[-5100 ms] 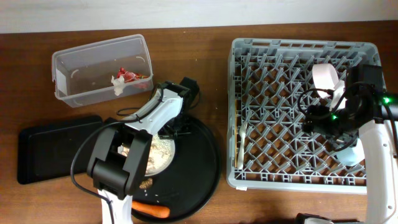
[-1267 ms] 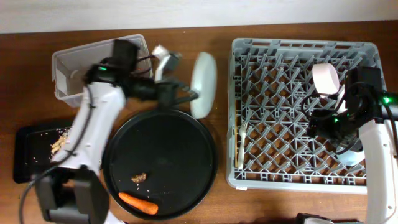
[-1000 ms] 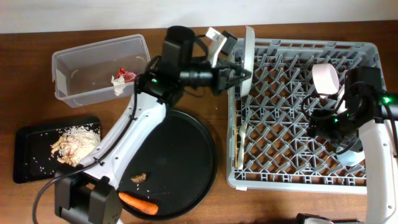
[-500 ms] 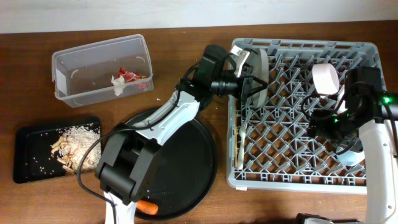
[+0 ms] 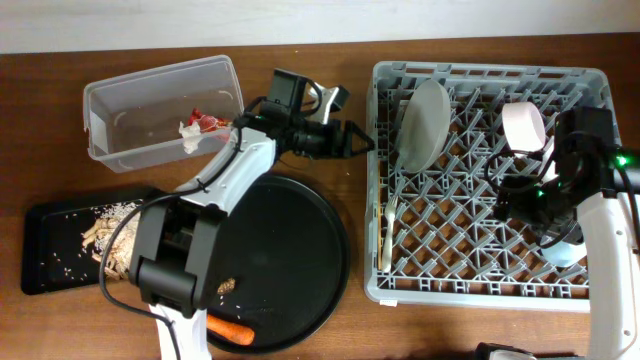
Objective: Sort waste into correct bins and load items into the dishwasher rack
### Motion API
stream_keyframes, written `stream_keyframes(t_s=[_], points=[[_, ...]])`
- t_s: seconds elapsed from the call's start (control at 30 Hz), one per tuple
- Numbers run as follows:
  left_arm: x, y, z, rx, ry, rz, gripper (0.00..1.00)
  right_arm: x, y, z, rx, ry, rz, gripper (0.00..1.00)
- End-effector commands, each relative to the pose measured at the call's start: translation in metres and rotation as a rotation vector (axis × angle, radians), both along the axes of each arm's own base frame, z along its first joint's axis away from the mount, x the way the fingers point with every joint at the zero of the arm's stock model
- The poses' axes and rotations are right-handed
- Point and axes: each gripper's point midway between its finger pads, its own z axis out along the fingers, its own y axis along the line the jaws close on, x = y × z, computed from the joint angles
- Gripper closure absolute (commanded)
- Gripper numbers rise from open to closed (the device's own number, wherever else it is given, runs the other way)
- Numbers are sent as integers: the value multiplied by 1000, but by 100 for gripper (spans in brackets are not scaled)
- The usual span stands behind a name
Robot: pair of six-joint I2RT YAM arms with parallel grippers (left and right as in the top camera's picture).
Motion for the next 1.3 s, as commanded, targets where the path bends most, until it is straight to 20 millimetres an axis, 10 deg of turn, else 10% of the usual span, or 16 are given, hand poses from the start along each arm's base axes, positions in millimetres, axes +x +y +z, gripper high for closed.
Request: stream_keyframes(t_s=[0.0,0.07,0.1,0.23,0.47,0.6,0.7,0.83,1.03,1.13,1.27], points=[[-16,3,37,39,-97,-27,32,5,-4,1,-12,-21,-12,25],[-35,58,-3,330,87,99,33,18,-7,-1,-16,-51,-20,86],[-48,79,-16,434,160,124,33,26,-7,-2,-13,-73,-22,96],[-117,188,-42,976,421,163,32,92,0,-2,68,-274,11,96],[-122,198,-42,1032,434,172,32,163,29,-43,260,-354,98,96],[-122,197,-41,1029,436,171,33,203,91,-50,346,-461,313,96],[-122,197,-41,1029,435,171,33,199,146,-33,417,-535,594,96],[-122,198,-41,1032,434,171,32,188,84,-57,118,-382,392,96],[-123,210,-39,1033,467,194,33,106,-5,-3,-41,-291,94,89],[-118,225,-32,1014,479,249,33,45,-8,-3,38,-135,25,75],[-132,244,-19,1019,550,294,32,18,2,-11,84,-16,25,47]])
